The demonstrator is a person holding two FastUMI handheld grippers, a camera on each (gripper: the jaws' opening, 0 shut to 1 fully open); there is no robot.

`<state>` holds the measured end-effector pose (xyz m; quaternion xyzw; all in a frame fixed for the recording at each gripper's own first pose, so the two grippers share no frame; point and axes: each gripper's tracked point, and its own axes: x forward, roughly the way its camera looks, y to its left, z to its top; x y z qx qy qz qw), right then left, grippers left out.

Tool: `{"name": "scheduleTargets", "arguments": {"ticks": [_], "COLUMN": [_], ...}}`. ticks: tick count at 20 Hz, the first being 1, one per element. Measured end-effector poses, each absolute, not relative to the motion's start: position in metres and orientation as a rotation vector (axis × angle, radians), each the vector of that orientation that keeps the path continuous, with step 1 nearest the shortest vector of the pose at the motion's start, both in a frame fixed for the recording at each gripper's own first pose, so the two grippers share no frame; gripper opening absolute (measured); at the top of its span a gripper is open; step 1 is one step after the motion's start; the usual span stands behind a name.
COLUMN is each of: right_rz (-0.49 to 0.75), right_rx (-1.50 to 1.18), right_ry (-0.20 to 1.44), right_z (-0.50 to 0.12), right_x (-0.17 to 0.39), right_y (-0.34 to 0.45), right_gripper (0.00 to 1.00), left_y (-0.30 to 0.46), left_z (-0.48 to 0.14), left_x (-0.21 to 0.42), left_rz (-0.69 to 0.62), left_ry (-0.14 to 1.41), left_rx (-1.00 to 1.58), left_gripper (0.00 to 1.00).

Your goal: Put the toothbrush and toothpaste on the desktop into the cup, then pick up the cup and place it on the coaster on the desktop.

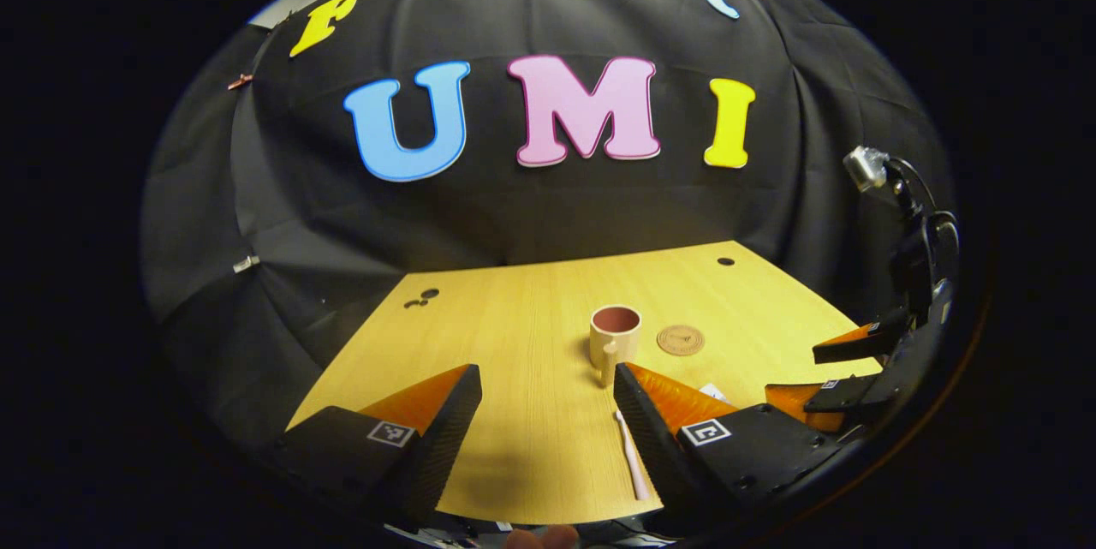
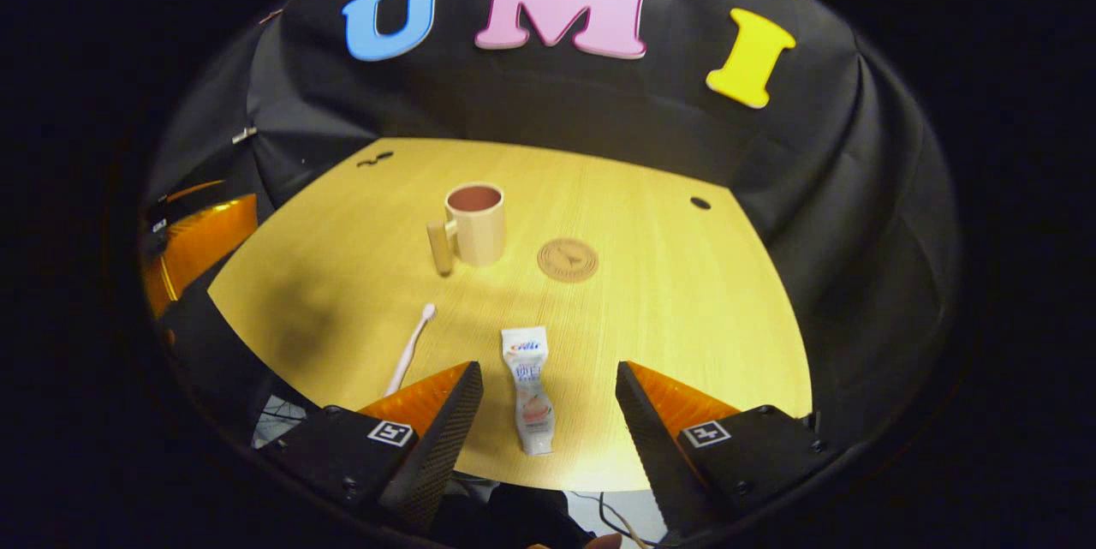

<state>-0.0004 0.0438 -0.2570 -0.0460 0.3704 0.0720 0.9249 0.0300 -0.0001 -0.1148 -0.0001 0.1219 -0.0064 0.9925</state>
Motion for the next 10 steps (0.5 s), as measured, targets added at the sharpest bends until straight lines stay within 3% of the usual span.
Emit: {"name": "scheduleTargets", "arguments": {"ticks": [10], "right_rz": [0.212], "right_rx": [-0.135], "right_ry": [1.012], "right_z": [-0.358], "right_x": [0.026], "right_y": [0.065], "right_gripper": [0.94], "left_y": [-0.004], "left_z": [-0.191], "left_x": [0.035], "left_rz": [0.024], "left_ry": [0.442], "left_rx": [-0.039], "left_gripper": [0.96]}}
